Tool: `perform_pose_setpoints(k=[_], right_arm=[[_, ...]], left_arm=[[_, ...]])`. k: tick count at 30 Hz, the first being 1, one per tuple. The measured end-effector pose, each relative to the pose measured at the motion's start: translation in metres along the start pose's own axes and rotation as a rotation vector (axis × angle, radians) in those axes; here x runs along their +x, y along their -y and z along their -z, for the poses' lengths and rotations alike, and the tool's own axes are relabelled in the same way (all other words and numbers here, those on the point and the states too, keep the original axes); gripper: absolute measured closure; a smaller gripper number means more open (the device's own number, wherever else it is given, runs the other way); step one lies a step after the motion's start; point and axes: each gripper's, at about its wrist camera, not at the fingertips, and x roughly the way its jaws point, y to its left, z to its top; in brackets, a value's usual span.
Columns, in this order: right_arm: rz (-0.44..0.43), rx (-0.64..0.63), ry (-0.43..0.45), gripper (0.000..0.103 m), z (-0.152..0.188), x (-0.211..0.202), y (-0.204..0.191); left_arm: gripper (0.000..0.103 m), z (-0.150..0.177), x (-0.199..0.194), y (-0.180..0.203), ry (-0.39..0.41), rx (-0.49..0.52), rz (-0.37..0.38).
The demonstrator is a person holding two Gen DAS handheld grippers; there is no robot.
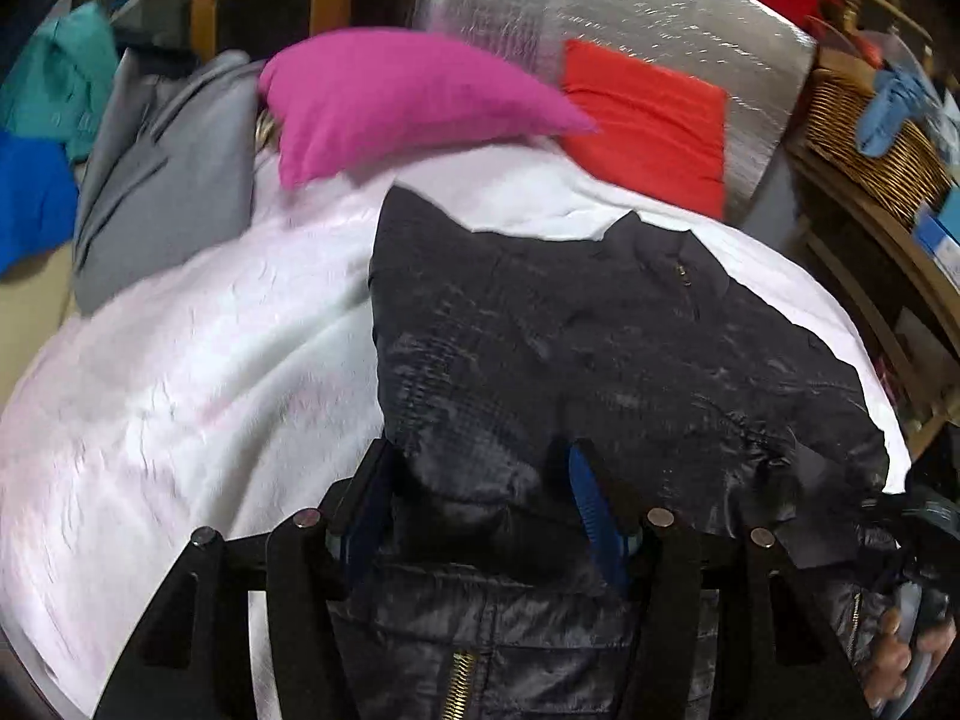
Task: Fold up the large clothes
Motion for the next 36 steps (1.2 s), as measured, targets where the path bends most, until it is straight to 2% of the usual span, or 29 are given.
perform_pose_setpoints(k=[1, 2, 3, 4, 7, 10, 12, 15, 17, 21, 27, 32, 36], right_arm=[[0.013, -0.009, 0.005, 0.075, 0.001, 0.000, -0.001], [0.036, -0.050, 0.022, 0.076, 0.004, -0.002, -0.009], [0.057, -0.100, 0.037, 0.083, 0.006, -0.005, -0.017], [0.077, -0.168, 0.064, 0.085, 0.008, -0.012, -0.030], [0.098, -0.309, 0.186, 0.087, 0.011, -0.038, -0.063], [0.117, -0.350, 0.286, 0.087, 0.004, -0.058, -0.078], [0.144, -0.363, 0.319, 0.087, -0.007, -0.063, -0.083], [0.199, -0.367, 0.369, 0.087, -0.029, -0.068, -0.080], [0.257, -0.361, 0.415, 0.087, -0.043, -0.073, -0.071], [0.286, -0.267, 0.457, 0.089, -0.067, -0.084, -0.038], [0.288, -0.194, 0.489, 0.089, -0.080, -0.096, -0.010], [0.302, -0.210, 0.488, 0.089, -0.084, -0.093, -0.001], [0.254, -0.143, 0.459, 0.089, -0.089, -0.092, 0.013]], left_arm=[[0.042, 0.000, 0.001, -0.003, -0.001, -0.001, 0.000], [0.042, 0.001, 0.002, -0.008, -0.007, -0.013, 0.004], [0.042, 0.001, 0.004, -0.014, -0.005, -0.023, 0.002], [0.042, 0.002, 0.004, -0.018, -0.002, -0.034, -0.007], [0.042, 0.002, 0.006, -0.028, 0.002, -0.061, -0.010], [0.042, 0.001, 0.005, -0.036, 0.015, -0.094, 0.011], [0.042, 0.000, 0.004, -0.039, 0.022, -0.101, 0.035], [0.041, -0.003, 0.004, -0.036, 0.032, -0.095, 0.061], [0.041, -0.006, 0.004, -0.031, 0.056, -0.076, 0.039], [0.040, -0.011, 0.008, -0.027, 0.075, -0.052, 0.045], [0.040, -0.013, 0.047, -0.018, -0.031, -0.057, 0.047], [0.040, -0.006, 0.074, -0.007, -0.130, -0.027, -0.007], [0.040, -0.002, 0.082, -0.002, -0.150, -0.007, -0.034]])
